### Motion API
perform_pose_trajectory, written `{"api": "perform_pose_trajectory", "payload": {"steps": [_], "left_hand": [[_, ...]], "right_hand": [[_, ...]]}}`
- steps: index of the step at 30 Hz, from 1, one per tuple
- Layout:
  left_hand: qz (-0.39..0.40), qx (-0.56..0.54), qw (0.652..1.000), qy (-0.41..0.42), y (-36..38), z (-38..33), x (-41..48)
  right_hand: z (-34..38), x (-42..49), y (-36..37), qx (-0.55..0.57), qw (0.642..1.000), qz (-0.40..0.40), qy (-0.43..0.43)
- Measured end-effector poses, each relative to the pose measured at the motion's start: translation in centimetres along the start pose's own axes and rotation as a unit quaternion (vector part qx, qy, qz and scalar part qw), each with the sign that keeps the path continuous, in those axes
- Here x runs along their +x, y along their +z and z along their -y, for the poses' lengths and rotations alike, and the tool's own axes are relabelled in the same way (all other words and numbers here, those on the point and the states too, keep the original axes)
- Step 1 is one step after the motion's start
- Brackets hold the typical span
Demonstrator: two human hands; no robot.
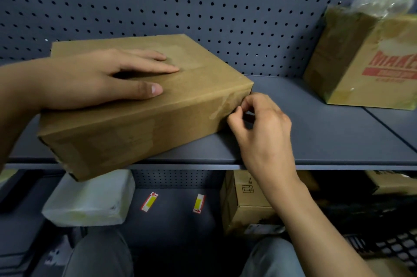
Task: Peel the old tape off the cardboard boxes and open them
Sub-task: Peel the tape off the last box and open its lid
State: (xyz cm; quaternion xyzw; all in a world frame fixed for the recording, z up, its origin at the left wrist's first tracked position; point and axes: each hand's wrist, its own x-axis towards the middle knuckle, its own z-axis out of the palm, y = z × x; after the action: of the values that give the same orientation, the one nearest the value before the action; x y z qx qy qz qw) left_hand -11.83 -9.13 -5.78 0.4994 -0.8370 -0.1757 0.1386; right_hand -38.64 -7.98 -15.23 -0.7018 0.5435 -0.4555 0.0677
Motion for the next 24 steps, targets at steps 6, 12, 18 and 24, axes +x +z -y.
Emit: {"api": "perform_pose_trajectory", "payload": {"steps": [6,12,18,24], "left_hand": [[0.004,0.000,1.000,0.000,-0.2,0.1,-0.1],[0.007,-0.005,1.000,0.002,-0.1,0.0,-0.1],[0.011,0.004,1.000,0.001,-0.2,0.2,0.0],[0.025,0.009,1.000,-0.007,-1.0,0.6,-0.6]], "right_hand": [[-0.1,0.1,-1.2,0.098,0.994,-0.031,0.031],[-0.2,-0.2,-0.9,0.082,0.997,-0.010,-0.006],[-1.0,-0.1,-0.8,0.059,0.996,-0.010,-0.059],[-2.2,0.4,-0.8,0.194,0.980,-0.008,0.038]]}}
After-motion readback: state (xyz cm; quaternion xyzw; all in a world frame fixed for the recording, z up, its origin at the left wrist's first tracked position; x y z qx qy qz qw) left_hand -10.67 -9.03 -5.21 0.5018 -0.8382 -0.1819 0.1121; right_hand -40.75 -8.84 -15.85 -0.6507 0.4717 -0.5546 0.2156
